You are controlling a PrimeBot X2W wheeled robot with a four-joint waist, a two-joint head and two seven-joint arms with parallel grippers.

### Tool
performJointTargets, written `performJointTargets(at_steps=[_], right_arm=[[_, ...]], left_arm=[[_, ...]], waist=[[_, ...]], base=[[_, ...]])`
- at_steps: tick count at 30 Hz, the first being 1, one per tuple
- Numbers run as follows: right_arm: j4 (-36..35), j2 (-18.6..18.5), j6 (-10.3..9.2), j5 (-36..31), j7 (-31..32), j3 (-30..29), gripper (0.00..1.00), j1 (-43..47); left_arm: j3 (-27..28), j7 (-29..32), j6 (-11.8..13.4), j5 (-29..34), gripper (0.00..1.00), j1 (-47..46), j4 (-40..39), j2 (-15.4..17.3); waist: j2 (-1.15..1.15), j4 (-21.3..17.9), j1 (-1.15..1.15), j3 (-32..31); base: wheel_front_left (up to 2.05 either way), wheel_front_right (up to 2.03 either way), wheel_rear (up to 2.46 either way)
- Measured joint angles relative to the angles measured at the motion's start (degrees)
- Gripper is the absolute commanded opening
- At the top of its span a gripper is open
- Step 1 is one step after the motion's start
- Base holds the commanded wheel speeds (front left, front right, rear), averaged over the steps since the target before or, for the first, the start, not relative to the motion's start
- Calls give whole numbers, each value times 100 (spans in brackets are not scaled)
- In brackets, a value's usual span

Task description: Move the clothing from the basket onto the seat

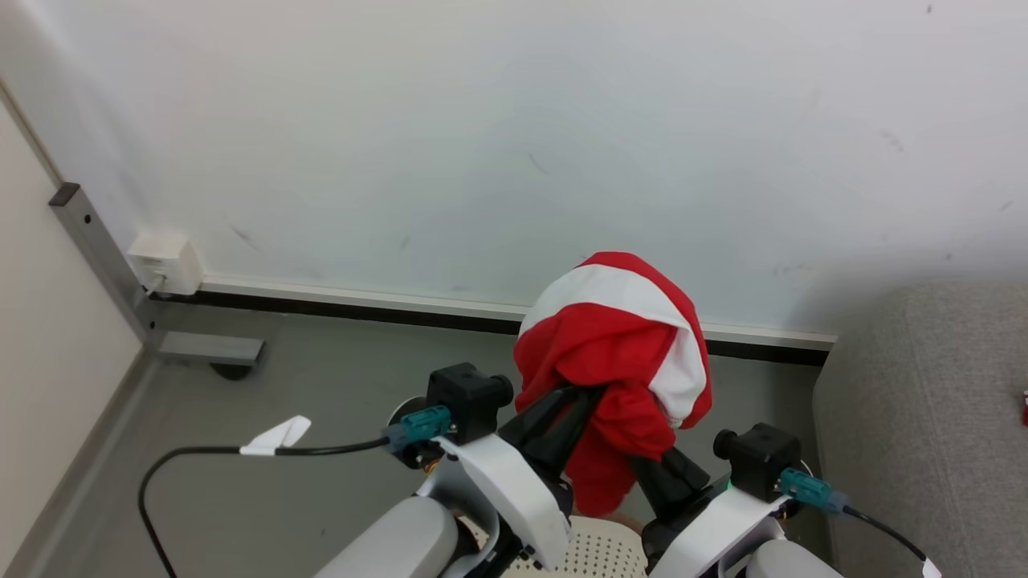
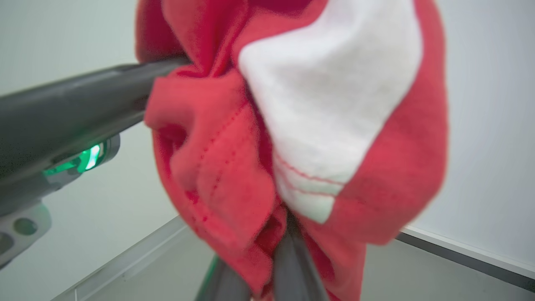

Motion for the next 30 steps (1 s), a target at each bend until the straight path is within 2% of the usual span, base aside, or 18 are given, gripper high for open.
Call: performJointTargets(at_steps=[7,8,10,11,12,21,30], right_arm=[[-302,-85,0,-137,0,-404,0,209],[-357,-104,0,-165,1,-482,0,240],[-436,-162,0,-214,0,-615,0,266],[-471,-199,0,-238,1,-679,0,277],[-510,-226,0,-266,1,-738,0,286],[-983,-504,0,-517,1,-1413,0,275],[-1493,-881,0,-649,0,-2020,0,168]], left_arm=[[13,-13,35,-68,0,87,55,89],[7,-18,34,-69,29,88,52,89],[-26,-36,1,-69,44,92,33,87],[-43,-36,2,-69,58,96,25,88],[-59,-37,0,-69,100,101,16,88],[-219,-51,-67,-69,100,170,-194,98],[-324,-114,-105,5,100,197,-321,136]], waist=[[0,-196,0,4],[0,-231,0,2],[0,-310,0,-3],[0,-353,0,-5],[0,-399,0,-8],[0,-941,0,1],[0,-1711,0,74]], base=[[0,0,0],[0,0,0],[0,0,0],[0,0,0],[0,0,0],[0,0,0],[0,0,0]])
